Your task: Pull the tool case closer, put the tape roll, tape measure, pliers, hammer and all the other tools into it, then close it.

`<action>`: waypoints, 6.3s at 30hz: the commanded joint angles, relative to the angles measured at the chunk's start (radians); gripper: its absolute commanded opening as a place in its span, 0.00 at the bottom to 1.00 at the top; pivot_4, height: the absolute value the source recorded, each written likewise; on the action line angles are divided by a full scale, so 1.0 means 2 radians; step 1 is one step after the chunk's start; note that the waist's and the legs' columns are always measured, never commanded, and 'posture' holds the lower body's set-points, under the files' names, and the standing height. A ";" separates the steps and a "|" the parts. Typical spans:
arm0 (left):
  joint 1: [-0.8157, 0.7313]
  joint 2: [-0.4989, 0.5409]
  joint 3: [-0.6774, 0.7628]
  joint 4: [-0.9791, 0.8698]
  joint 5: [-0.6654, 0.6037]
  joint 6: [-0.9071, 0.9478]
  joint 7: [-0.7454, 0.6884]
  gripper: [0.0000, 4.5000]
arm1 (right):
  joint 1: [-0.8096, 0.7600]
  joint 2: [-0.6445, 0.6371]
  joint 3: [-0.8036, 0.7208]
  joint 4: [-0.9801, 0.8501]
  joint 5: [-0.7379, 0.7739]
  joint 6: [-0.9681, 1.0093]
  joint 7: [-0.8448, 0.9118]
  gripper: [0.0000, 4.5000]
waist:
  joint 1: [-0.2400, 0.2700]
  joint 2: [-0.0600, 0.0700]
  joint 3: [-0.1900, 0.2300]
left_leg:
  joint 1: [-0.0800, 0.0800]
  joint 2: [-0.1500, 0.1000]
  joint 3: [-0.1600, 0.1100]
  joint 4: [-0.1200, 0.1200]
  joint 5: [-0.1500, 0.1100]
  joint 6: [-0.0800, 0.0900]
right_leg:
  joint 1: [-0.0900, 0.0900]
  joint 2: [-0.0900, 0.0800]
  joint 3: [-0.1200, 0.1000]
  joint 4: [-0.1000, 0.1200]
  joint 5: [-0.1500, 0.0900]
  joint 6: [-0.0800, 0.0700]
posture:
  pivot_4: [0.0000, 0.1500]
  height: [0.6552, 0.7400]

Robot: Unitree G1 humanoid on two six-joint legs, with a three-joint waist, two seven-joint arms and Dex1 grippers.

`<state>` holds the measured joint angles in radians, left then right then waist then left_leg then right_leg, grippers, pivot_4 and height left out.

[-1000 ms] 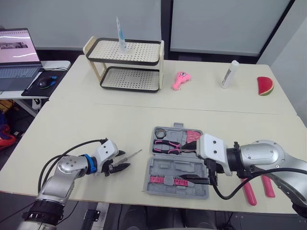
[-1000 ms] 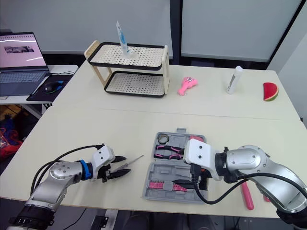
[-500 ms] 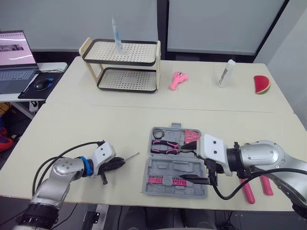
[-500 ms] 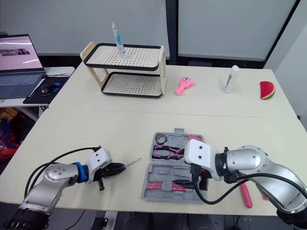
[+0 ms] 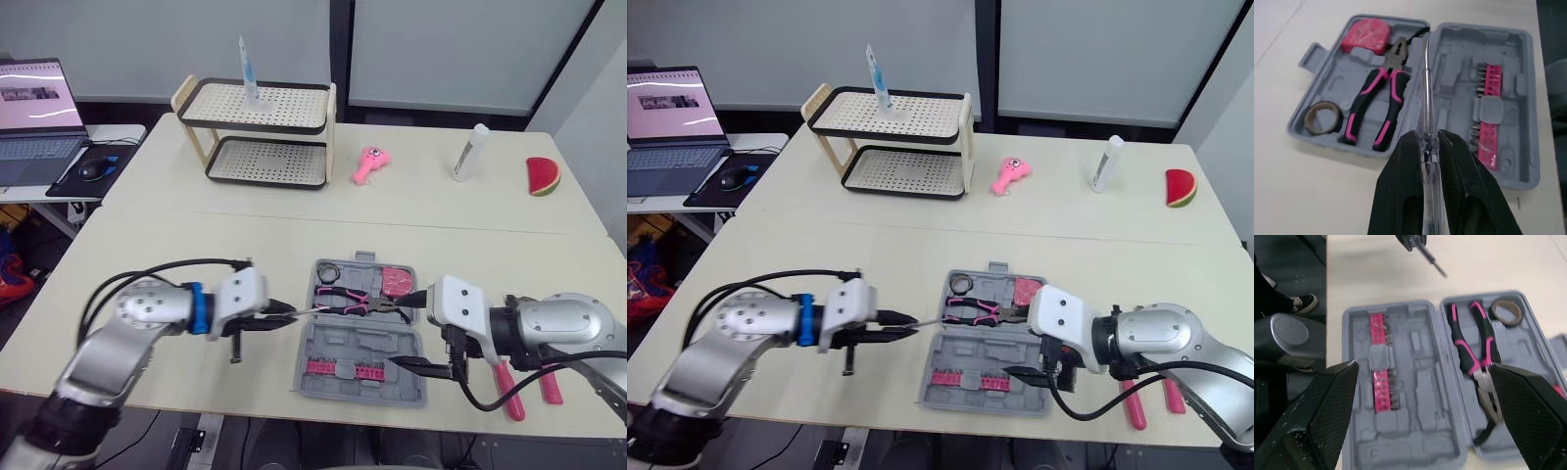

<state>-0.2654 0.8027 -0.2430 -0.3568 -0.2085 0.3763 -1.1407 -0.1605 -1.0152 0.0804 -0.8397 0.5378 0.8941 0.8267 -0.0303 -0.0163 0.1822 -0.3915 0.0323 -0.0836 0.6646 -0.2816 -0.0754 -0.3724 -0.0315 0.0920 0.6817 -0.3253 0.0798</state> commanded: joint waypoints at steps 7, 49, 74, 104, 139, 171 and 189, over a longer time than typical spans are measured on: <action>-0.059 -0.065 -0.112 0.013 0.083 0.055 0.037 0.04 | 0.033 -0.018 -0.022 -0.020 -0.004 0.006 -0.006 1.00 | -0.001 0.000 0.000 | 0.000 0.000 0.000 0.000 0.000 0.000 | 0.000 0.001 0.001 0.000 0.000 0.000 | 1.00 0.94; -0.119 -0.131 -0.178 0.090 0.163 0.036 0.027 0.12 | 0.029 -0.010 -0.013 -0.031 0.004 0.023 -0.025 1.00 | -0.001 0.000 0.000 | 0.000 0.000 0.000 0.000 0.000 0.000 | 0.000 0.001 0.001 0.000 0.000 0.000 | 1.00 0.94; -0.109 -0.126 -0.139 0.102 0.122 0.018 0.015 0.26 | 0.028 0.009 -0.014 -0.034 0.009 0.024 -0.036 1.00 | -0.001 0.000 0.000 | 0.000 0.000 0.000 0.000 0.000 0.000 | 0.000 0.001 0.001 0.000 0.000 0.000 | 1.00 0.94; -0.095 -0.134 -0.158 0.183 0.166 -0.059 0.032 0.01 | 0.026 0.008 -0.017 -0.036 0.013 0.026 -0.041 1.00 | 0.000 0.000 0.000 | 0.001 0.000 0.000 0.000 0.000 0.000 | 0.001 0.001 0.001 0.000 0.000 0.000 | 1.00 0.94; 0.235 -0.045 0.314 0.217 -0.086 -0.139 0.056 0.35 | 0.456 0.202 -0.443 0.168 -0.107 -0.289 0.033 1.00 | -0.001 -0.001 -0.002 | 0.005 0.001 0.002 -0.001 0.000 0.000 | 0.002 0.000 0.003 0.000 0.000 0.000 | 1.00 0.94; 0.247 -0.017 0.286 0.024 -0.143 -0.059 0.046 1.00 | 0.335 0.121 -0.369 0.170 -0.096 -0.147 -0.026 1.00 | -0.001 -0.002 -0.003 | 0.005 0.001 0.003 -0.002 0.000 0.000 | 0.003 0.001 0.003 -0.001 0.000 0.000 | 1.00 0.94; 0.103 0.023 0.178 -0.034 -0.199 -0.043 -0.080 1.00 | 0.125 0.149 -0.236 0.294 -0.132 0.020 -0.190 1.00 | -0.001 0.000 0.001 | 0.003 0.001 0.003 -0.003 0.000 0.000 | 0.001 0.001 0.003 -0.001 0.000 -0.001 | 1.00 0.94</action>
<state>-0.0410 0.8540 0.1221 -0.4027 -0.5983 0.3141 -1.2883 0.1002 -0.7182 -0.3894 -0.2652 0.2893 0.9470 0.4593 -0.0330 -0.0171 0.1840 -0.3851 0.0345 -0.0780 0.6597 -0.2820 -0.0755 -0.3702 -0.0298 0.0981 0.6793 -0.3262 0.0788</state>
